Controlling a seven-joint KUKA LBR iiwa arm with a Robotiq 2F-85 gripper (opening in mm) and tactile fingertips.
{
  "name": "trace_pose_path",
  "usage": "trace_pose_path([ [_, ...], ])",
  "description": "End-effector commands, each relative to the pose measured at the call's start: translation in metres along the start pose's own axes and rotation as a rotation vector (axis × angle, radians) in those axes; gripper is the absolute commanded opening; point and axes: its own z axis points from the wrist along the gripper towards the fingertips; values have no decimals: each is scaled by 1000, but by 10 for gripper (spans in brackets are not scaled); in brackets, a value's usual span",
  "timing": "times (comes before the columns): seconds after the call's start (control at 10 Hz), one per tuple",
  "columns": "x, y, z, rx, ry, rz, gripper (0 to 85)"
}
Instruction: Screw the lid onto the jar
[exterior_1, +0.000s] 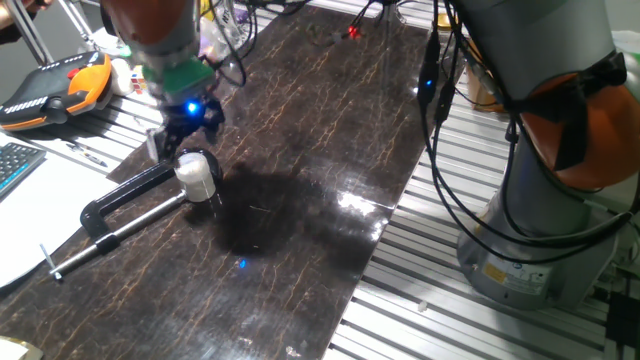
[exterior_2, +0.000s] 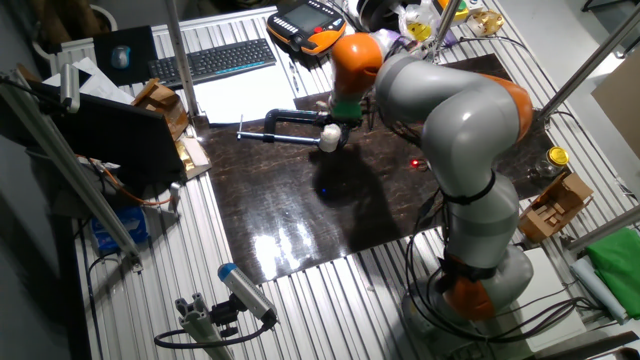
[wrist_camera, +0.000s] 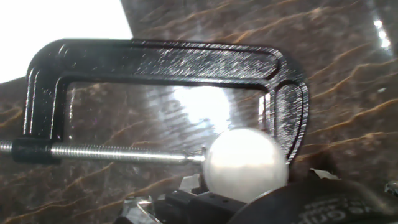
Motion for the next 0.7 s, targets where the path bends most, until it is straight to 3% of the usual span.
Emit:
trace_pose_path([
  [0.0,0,2,5,-1,-2,0,850],
  [0.6,-4,-2,19,-6,7,9,850],
])
